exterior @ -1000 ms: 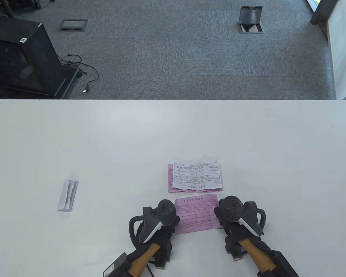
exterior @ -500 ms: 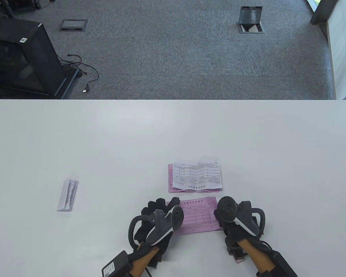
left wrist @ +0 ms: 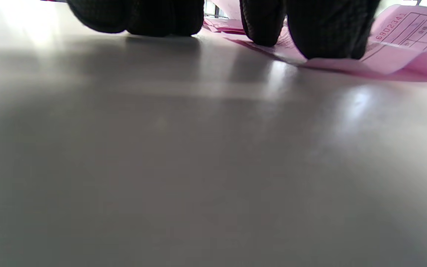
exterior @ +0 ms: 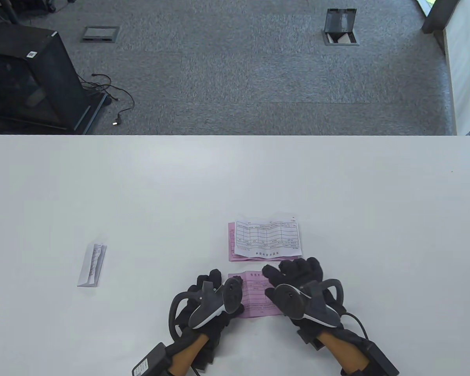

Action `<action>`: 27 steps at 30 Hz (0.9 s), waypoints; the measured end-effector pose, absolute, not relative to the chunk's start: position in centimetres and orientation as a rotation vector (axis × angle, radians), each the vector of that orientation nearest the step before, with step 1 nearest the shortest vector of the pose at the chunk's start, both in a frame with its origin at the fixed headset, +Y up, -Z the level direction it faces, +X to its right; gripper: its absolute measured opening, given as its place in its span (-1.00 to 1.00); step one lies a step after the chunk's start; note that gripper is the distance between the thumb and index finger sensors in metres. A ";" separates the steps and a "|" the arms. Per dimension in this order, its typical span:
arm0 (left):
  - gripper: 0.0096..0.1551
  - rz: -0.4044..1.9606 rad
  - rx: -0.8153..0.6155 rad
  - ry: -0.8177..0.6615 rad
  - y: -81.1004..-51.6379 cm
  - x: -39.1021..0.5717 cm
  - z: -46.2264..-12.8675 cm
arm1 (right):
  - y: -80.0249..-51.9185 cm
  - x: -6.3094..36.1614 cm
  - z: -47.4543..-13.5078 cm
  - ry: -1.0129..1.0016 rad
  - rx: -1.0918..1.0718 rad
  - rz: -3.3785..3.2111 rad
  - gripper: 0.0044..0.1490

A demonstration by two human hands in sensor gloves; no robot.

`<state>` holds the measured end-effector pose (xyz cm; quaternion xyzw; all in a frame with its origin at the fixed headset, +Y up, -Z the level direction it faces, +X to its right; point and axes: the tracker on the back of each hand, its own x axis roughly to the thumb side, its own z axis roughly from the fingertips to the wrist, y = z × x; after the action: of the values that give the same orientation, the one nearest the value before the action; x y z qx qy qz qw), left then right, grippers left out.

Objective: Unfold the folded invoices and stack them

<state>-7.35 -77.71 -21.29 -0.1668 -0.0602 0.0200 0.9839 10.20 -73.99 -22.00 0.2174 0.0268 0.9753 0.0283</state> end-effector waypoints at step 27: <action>-0.14 0.040 -0.342 -0.111 -77.7 -7.4 -21.4 | -77.2 15.8 -23.6 0.326 0.467 3.168 -0.21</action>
<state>-7.41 -77.71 -21.36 -0.1702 -0.0552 0.0198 0.9837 15.78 -77.22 -23.59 0.1451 0.1012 0.9835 -0.0388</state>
